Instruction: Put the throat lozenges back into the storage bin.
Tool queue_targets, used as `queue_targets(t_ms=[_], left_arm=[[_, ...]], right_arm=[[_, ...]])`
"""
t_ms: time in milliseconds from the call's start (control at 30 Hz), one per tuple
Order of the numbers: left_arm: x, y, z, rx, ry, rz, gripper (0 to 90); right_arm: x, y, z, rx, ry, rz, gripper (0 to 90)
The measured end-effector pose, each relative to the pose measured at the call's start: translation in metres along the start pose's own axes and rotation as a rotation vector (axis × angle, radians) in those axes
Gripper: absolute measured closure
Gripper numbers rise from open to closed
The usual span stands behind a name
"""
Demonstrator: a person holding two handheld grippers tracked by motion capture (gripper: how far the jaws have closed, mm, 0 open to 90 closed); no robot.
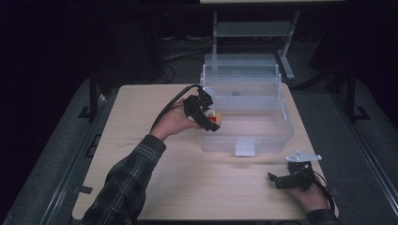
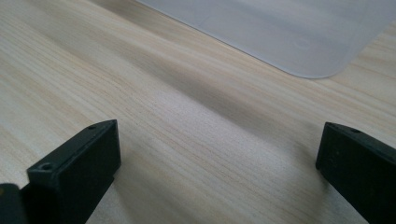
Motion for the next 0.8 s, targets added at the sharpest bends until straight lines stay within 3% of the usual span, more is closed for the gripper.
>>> queue_targets(t_ms=[467,800], left_arm=[[0.007,-0.011,-0.021,0.005,-0.029,0.019,19.4],[0.008,-0.012,-0.03,0.009,-0.05,0.017,19.4]], right_arm=[[0.0,0.0,0.0,0.0,-0.002,-0.003,0.0],[0.0,0.0,0.0,0.0,-0.002,-0.003,0.0]])
Point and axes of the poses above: each handheld gripper's, and its own axes: z roughly backward along the jaws, x roughly out of its underside, y roughly to its right, the point moved 1 cm from there along -z, roughly forward along the jaws, and after that the axes turned 10 degrees about z, right-handed, at the moved point
